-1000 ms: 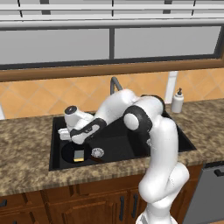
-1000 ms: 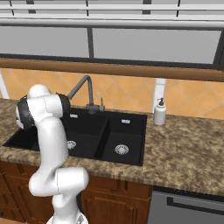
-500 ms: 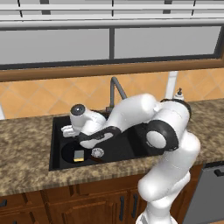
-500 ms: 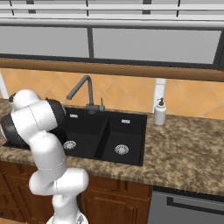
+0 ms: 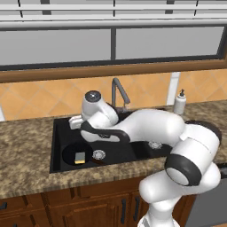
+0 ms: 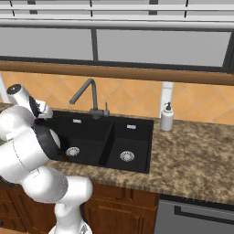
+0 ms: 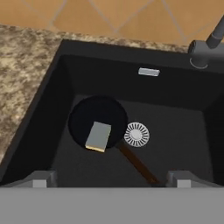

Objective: Pick the pan and sponge and place them into the sink. Then turn on the water.

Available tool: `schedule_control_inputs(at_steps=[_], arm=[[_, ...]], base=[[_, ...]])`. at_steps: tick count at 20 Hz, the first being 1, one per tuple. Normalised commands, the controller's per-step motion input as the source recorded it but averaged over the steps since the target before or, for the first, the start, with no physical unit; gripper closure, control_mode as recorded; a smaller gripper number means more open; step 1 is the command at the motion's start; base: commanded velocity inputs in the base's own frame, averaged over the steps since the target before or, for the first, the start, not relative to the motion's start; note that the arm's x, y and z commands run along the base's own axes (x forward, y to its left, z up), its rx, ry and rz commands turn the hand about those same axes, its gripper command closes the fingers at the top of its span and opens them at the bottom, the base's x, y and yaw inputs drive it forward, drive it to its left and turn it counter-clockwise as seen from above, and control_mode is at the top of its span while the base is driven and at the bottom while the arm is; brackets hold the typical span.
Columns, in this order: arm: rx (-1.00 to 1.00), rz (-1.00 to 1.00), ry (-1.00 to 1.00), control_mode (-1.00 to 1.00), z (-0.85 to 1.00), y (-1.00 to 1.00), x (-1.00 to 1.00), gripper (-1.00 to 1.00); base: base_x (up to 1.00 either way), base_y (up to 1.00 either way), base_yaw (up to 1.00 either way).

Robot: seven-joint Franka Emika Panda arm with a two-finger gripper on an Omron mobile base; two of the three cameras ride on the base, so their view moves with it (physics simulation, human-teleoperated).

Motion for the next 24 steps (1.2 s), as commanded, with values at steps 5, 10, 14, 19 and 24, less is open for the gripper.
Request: schedule_control_inputs(at_steps=[5, 10, 14, 19, 24], arm=[[0.00, 0.15, -0.03, -1.00, 0.57, -0.46, -0.50, -1.00], [0.00, 0.11, -0.06, -1.00, 0.37, -0.57, -0.40, -1.00], [0.00, 0.01, -0.14, -1.00, 0.12, -0.86, -0.19, -1.00], [0.03, 0.00, -0.19, -1.00, 0.19, -0.91, -0.28, -1.00], [0.05, 0.00, -0.22, -1.00, 0.25, -0.79, -0.34, -1.00]], base=[[0.00, 0.00, 0.00], [0.00, 0.00, 0.00], [0.00, 0.00, 0.00], [0.00, 0.00, 0.00], [0.00, 0.00, 0.00]])
